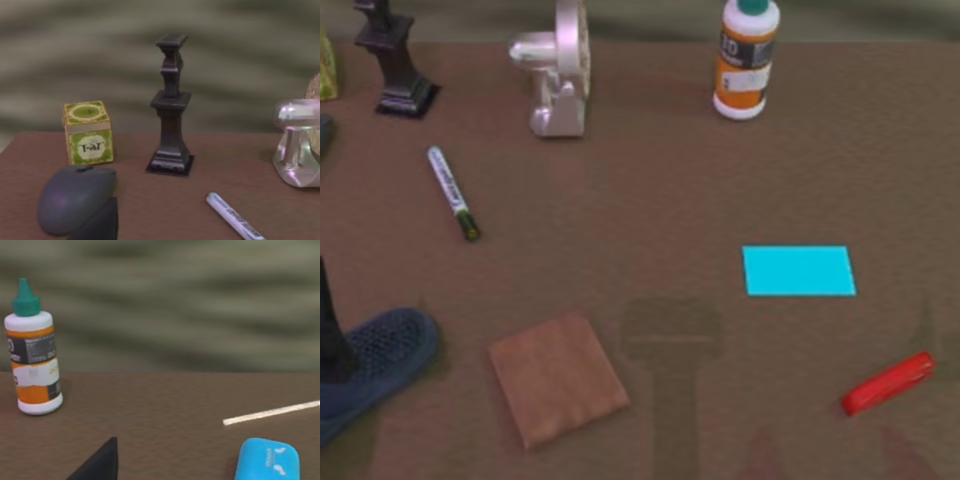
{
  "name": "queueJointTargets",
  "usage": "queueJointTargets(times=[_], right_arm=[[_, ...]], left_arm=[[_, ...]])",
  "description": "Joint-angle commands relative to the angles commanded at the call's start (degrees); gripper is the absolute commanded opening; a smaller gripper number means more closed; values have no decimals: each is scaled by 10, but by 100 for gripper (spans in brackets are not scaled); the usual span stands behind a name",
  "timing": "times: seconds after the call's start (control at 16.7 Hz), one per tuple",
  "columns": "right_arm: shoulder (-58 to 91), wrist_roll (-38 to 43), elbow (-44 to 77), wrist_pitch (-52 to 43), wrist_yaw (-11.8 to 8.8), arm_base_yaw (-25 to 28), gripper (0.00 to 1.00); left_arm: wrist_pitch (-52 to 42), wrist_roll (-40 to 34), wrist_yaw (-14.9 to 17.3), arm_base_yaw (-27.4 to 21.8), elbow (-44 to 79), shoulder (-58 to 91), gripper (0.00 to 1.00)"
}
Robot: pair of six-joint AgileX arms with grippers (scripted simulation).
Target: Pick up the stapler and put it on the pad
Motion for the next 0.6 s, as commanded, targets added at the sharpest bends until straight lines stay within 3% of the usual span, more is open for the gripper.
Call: queueJointTargets(times=[0.3,0.6], right_arm=[[37,-37,35,-32,-1,13,100],[217,-219,175,-166,-1,60,100]], left_arm=[[0,0,0,0,0,0,100],[0,0,0,0,0,0,100]])
